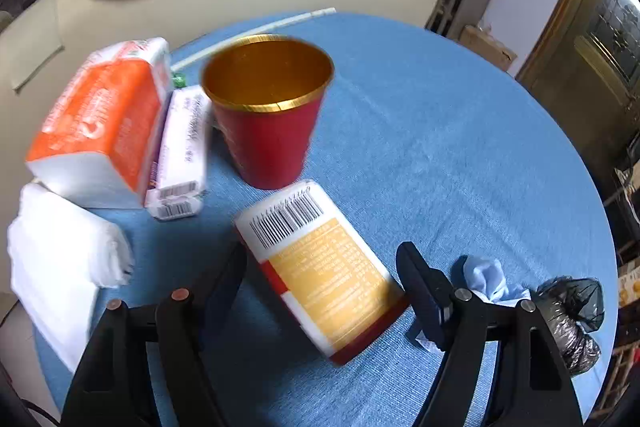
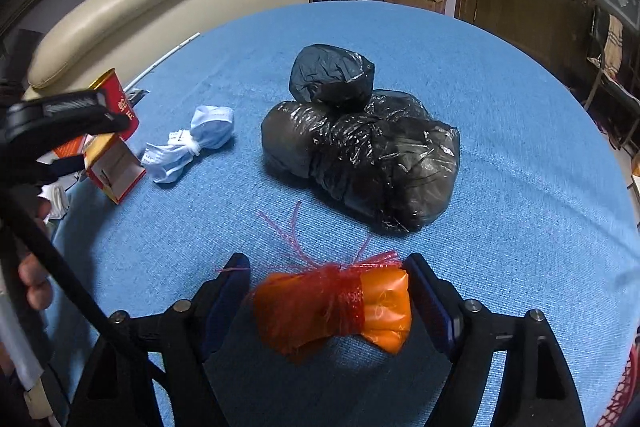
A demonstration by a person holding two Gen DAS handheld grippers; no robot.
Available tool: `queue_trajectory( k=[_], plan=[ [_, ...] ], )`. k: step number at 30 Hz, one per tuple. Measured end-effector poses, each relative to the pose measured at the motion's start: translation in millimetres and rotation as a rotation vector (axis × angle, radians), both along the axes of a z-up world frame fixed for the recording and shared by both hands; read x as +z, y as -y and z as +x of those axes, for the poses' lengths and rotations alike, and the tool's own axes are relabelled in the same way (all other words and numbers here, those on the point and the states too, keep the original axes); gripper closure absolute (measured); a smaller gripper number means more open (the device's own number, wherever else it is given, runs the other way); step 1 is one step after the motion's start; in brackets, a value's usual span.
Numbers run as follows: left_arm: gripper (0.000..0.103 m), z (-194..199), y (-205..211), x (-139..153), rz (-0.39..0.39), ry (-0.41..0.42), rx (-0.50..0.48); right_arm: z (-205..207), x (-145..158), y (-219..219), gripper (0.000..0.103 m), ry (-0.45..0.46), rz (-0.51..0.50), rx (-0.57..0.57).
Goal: Collect trash
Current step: 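Grasp the orange mesh bag with the right tool while the left tool grasps the red-white medicine box, then carry the orange bag and medicine box over to the red wastebasket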
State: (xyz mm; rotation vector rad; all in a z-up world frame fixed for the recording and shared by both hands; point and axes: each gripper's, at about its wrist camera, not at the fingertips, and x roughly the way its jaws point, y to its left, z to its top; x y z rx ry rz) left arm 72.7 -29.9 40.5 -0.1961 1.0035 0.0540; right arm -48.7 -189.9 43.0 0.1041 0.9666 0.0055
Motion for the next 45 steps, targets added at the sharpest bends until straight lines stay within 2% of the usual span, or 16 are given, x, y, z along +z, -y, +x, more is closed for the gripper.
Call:
queue_trajectory(
  k=[1,4,6,10,17,23,30,45],
  plan=[
    [0.031,-0.8,0.5,0.0,0.009,0.008,-0.007,-2.1,0.8,0.2,0.033,0.005,-0.007,-0.001],
    [0.046,-6.5,-2.3,1.9,-0.014,0.010,-0.052,-4.2,2.0,3.4,0.033,0.007,0.007,0.010],
    [0.051,-15.3,-4.6,6.5,-0.029,0.014,-0.077,-6.7,4.0,6.9,0.034,0.005,0.033,0.008],
    [0.051,-36.7,-9.7,18.3,-0.038,0.041,-0.109,-22.2,10.9,14.3,0.034,0.015,0.073,-0.008],
    [0.051,-96.8,-11.3,48.0,-0.068,0.116,-0.174,-66.2,30.4,31.7,0.034,0.063,0.128,-0.063],
    [0.051,-152.0,16.0,66.1,-0.079,0.168,-0.286,-112.5,42.8,50.4,0.034,0.095,0.163,-0.125],
    [0.051,-207.0,50.8,74.7,-0.102,0.177,-0.412,-164.5,56.1,76.6,0.034,0.134,0.183,-0.204],
    [0.051,-282.0,99.6,104.0,-0.082,0.253,-0.596,-251.2,87.1,120.2,0.034,0.267,0.231,-0.336]
  ],
)
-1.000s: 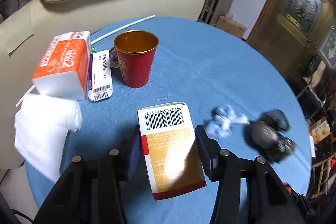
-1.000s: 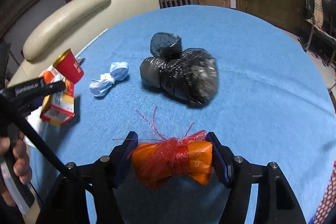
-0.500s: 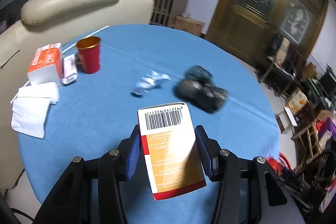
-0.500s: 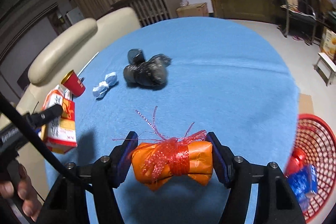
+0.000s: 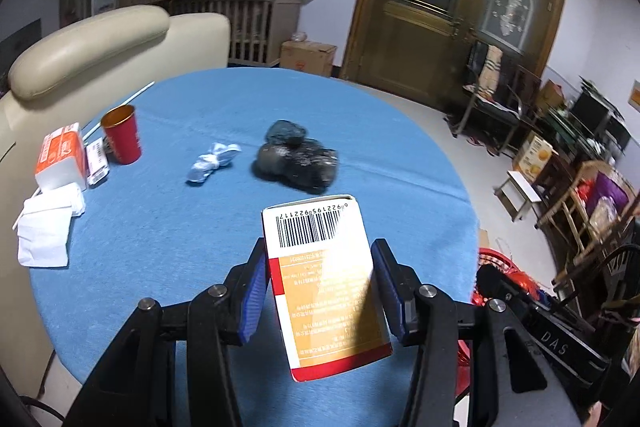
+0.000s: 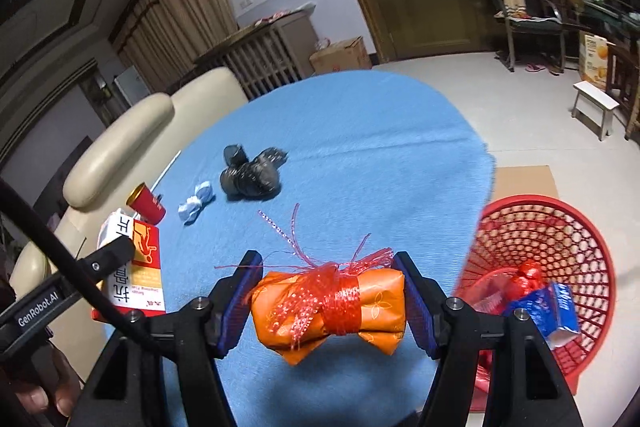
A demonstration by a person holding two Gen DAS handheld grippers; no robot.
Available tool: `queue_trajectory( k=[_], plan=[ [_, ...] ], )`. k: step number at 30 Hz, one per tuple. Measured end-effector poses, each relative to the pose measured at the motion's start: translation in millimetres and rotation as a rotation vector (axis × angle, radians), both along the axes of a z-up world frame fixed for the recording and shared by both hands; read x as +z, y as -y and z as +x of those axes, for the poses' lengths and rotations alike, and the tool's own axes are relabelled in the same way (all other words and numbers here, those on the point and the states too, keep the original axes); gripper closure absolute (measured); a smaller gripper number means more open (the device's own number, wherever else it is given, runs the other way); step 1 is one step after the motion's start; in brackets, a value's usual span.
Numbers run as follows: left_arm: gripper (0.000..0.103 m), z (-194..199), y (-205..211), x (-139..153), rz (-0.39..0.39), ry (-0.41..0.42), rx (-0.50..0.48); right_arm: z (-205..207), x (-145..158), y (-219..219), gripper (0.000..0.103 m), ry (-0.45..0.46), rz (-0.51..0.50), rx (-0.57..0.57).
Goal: Collect trash
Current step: 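Carry the orange bag and medicine box over to the red wastebasket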
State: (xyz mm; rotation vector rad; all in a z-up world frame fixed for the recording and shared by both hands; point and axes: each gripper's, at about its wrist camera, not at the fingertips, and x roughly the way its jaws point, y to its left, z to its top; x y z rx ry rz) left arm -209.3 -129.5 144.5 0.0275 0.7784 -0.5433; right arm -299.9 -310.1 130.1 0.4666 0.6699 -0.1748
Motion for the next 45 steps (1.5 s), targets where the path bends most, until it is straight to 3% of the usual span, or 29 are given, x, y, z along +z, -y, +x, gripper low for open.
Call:
queue_trajectory(
  k=[15,45],
  plan=[
    [0.051,-31.6,61.4,-2.2,0.053,0.000,-0.135,-57.1,-5.3,61.7,0.034,0.023,0.049,-0.154],
    [0.051,-51.8,117.1,-20.5,0.145,-0.014,-0.270,-82.8,-20.6,101.0,0.034,-0.001,0.062,-0.263]
  ],
)
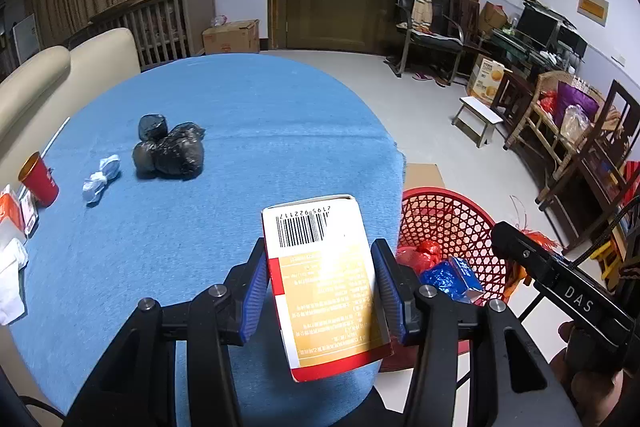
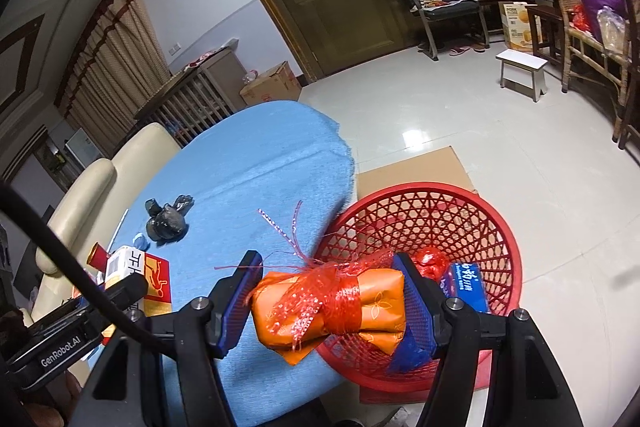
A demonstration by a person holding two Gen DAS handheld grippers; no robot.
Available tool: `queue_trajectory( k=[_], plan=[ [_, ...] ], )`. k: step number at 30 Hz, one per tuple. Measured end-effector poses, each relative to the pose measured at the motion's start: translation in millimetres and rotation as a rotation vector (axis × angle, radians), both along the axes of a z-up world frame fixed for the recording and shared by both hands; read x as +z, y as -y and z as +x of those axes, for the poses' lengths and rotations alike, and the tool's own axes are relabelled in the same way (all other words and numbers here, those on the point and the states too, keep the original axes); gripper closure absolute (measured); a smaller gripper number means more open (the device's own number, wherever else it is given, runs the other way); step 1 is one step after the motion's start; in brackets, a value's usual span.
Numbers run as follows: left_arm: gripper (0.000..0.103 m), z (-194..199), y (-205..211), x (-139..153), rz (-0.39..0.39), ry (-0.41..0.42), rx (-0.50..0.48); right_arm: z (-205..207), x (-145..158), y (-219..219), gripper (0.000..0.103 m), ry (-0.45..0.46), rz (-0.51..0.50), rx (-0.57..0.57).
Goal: Collect trash
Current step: 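Carry the orange bag and medicine box over to the red wastebasket, then open the right tool to drop the orange mesh bag into the basket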
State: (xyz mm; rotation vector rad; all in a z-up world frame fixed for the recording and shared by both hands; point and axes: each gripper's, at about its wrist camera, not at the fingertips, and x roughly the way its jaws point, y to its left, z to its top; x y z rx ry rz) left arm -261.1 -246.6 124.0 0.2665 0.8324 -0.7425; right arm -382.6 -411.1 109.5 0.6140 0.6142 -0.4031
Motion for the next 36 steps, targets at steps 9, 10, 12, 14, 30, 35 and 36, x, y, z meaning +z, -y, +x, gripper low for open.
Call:
queue_trajectory(
  k=[9,10,12,14,30,35,36],
  plan=[
    [0.051,-5.3,14.2,-3.1,-0.005,-0.015,-0.045,-8.8,-3.3,14.7,0.034,-0.024,-0.005,-0.038],
    [0.051,-5.5,15.4,-3.4,-0.007,-0.015,-0.048,-9.4,-3.6,16.1,0.034,-0.026,-0.007,-0.042],
    [0.051,-6.6,19.0,-3.6,-0.013,-0.019,-0.061,-12.0,-4.2,20.2,0.034,-0.033,-0.011,-0.054],
    [0.051,-7.5,22.8,-3.5,-0.016,-0.020,-0.073,-13.9,-5.5,24.9,0.034,-0.041,-0.012,-0.064],
    [0.051,-14.3,59.8,-6.5,-0.025,-0.042,-0.164,-9.7,-15.6,55.9,0.034,-0.083,-0.010,-0.101],
    [0.051,-13.5,66.6,-7.7,-0.029,-0.050,-0.178,1.0,-13.4,68.5,0.034,-0.082,-0.016,-0.105],
    [0.051,-13.1,68.7,-8.3,-0.028,-0.052,-0.180,3.2,-13.3,70.5,0.034,-0.084,-0.017,-0.105]
  ],
)
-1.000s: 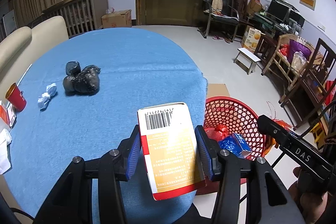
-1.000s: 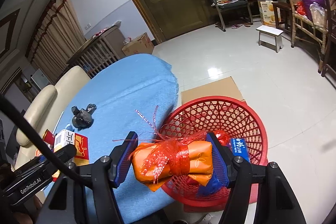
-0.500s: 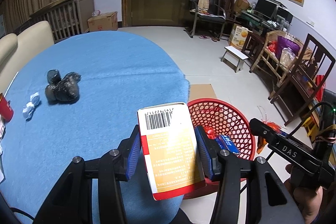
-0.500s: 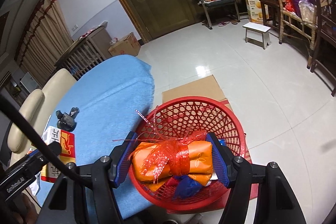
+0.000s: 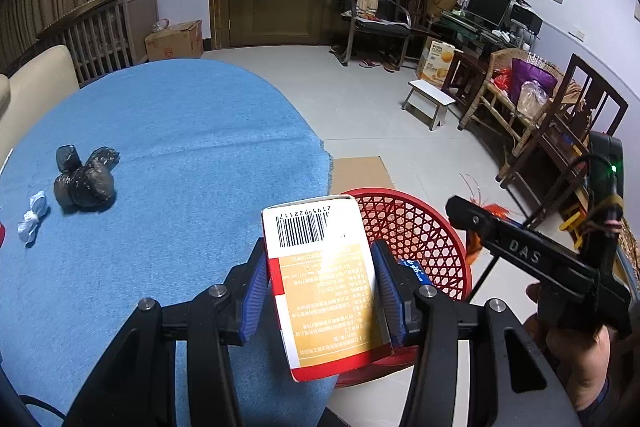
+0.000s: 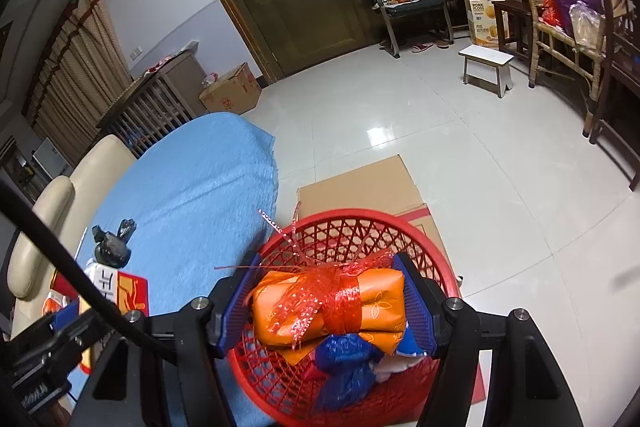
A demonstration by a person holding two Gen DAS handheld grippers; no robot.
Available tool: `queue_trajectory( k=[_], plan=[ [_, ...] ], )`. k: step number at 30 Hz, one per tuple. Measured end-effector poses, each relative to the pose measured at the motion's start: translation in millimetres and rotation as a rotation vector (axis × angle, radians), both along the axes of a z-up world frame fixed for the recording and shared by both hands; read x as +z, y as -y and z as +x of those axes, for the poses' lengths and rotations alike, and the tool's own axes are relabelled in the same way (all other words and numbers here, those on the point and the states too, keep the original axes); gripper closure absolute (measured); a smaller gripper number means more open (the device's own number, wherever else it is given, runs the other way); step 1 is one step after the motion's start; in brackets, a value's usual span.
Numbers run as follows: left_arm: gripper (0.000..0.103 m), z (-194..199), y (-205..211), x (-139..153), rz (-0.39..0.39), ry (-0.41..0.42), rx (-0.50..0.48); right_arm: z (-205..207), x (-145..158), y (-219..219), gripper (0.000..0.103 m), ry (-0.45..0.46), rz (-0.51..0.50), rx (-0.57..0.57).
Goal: Collect trash
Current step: 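Open the right tool to drop the orange mesh bag into the basket, then open the left tool to drop the medicine box into the basket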
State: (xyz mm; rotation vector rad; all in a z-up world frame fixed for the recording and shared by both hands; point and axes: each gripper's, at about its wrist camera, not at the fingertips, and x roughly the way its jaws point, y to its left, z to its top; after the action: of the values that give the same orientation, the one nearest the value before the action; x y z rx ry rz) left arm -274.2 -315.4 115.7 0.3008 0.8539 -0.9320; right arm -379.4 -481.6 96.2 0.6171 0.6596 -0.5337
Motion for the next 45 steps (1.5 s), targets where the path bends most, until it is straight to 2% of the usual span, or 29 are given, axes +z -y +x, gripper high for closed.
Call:
queue_trajectory(
  k=[15,33,40,45],
  plan=[
    [0.051,-4.8,30.2,-8.1,0.030,-0.022,-0.034,16.6,-12.5,12.9,0.034,-0.036,0.018,-0.001],
    [0.051,-6.8,40.1,-14.0,0.049,-0.035,-0.045,27.3,-21.0,24.7,0.033,-0.049,0.050,0.013],
    [0.051,-7.7,43.4,-16.1,0.054,-0.036,-0.050,31.4,-29.9,35.4,0.026,-0.076,0.109,-0.005],
    [0.051,-8.3,46.7,-17.4,0.057,-0.038,-0.054,21.4,-28.3,40.2,0.026,-0.059,0.122,-0.028]
  ],
)
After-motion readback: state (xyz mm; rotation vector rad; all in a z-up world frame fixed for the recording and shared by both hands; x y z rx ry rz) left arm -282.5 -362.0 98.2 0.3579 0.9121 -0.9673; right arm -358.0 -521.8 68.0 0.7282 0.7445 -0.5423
